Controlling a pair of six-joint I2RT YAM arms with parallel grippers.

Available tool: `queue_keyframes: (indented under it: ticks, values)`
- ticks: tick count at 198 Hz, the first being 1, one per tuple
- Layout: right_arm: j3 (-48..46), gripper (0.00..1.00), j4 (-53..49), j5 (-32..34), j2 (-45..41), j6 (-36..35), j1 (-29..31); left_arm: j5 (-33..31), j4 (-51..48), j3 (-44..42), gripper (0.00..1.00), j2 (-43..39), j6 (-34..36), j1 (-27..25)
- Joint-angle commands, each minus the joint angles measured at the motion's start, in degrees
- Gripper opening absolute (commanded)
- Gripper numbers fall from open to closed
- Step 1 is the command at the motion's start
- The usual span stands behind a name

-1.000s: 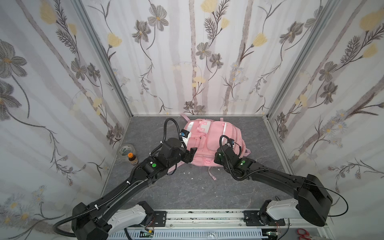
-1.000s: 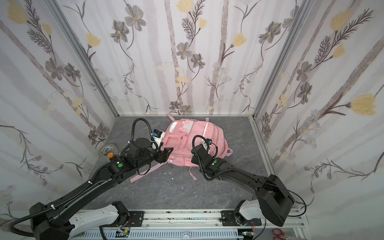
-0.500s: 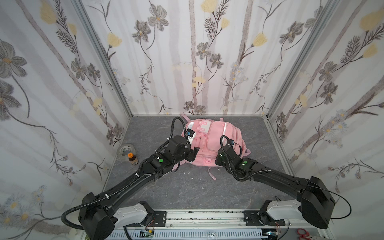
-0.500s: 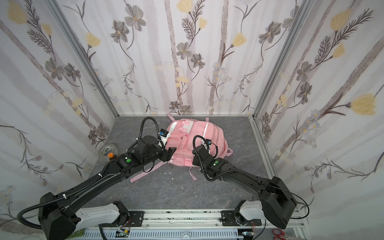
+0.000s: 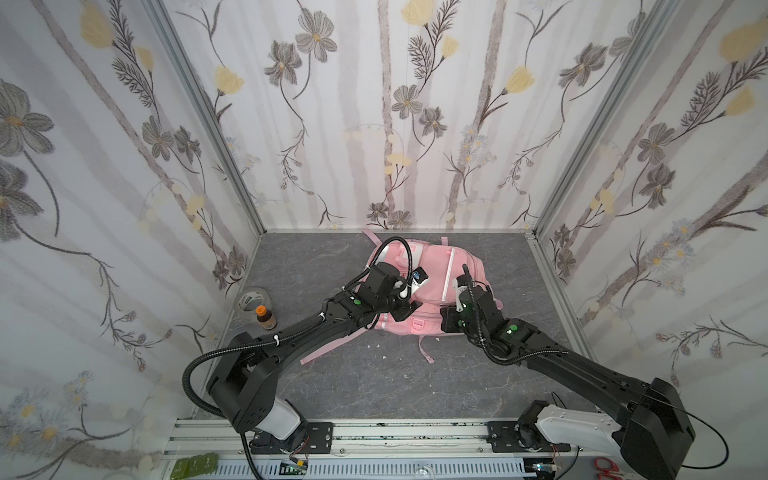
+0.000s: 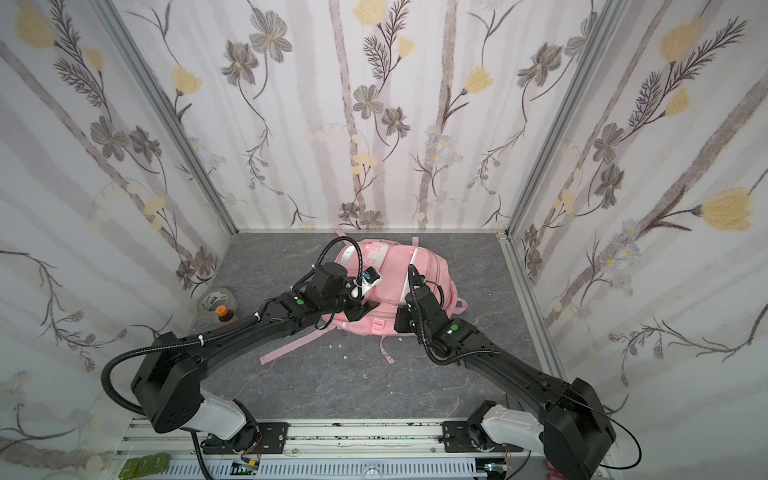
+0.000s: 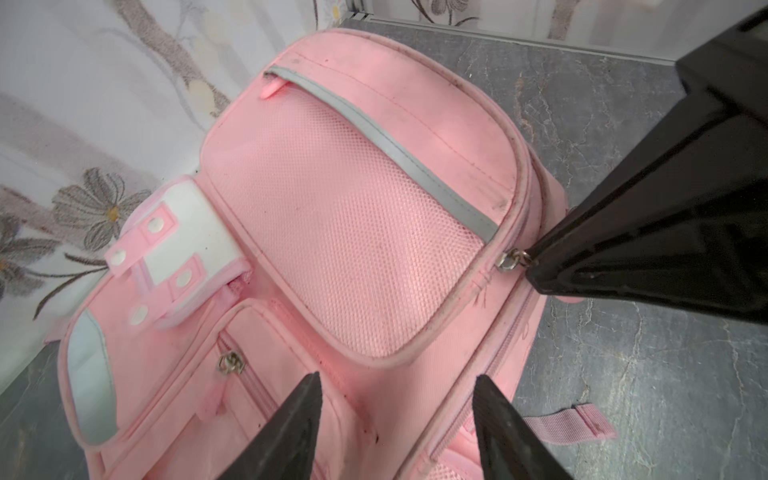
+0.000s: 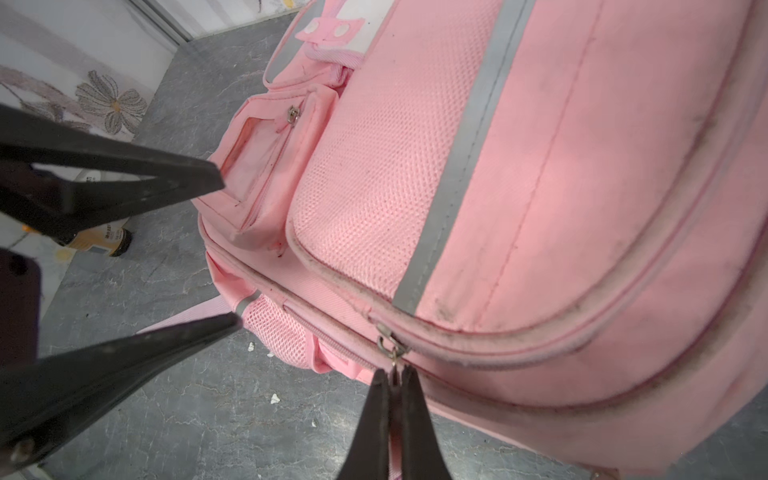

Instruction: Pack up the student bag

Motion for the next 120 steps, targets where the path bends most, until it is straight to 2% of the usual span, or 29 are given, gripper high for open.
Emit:
queue_keyframes:
  ticks: [1, 46, 77, 90, 108, 120]
  values:
    - [-0.10, 0.00, 1.55, -3.66, -1.59, -6.52, -0.59, 6.66, 3.15, 2.51, 0.59, 2.50, 6.55, -0.28]
    - [-0.22, 0.00, 0.66, -6.75, -3.85, -9.68, -2.47, 14.95, 0.32, 5.79, 0.58, 6.77, 12.17, -0.55]
    - [0.00, 0.00, 0.70, -9.56, -3.92, -10.13, -3.00, 15.16, -2.18, 8.46, 0.50, 9.99, 14.82, -0.64]
    - [0.26, 0.00, 0.70, -10.22, -3.92, -9.97, -3.13, 15.01, -3.21, 9.37, 0.40, 10.94, 16.73, -0.81]
    - [0.57, 0.00, 0.47, -10.29, -4.11, -9.49, -3.15, 14.13, -1.70, 8.82, 0.13, 11.08, 18.41, -0.79]
    - [0.66, 0.00, 0.09, -9.91, -4.29, -9.02, -3.45, 13.01, 0.20, 7.56, 0.06, 10.44, 19.02, -0.83]
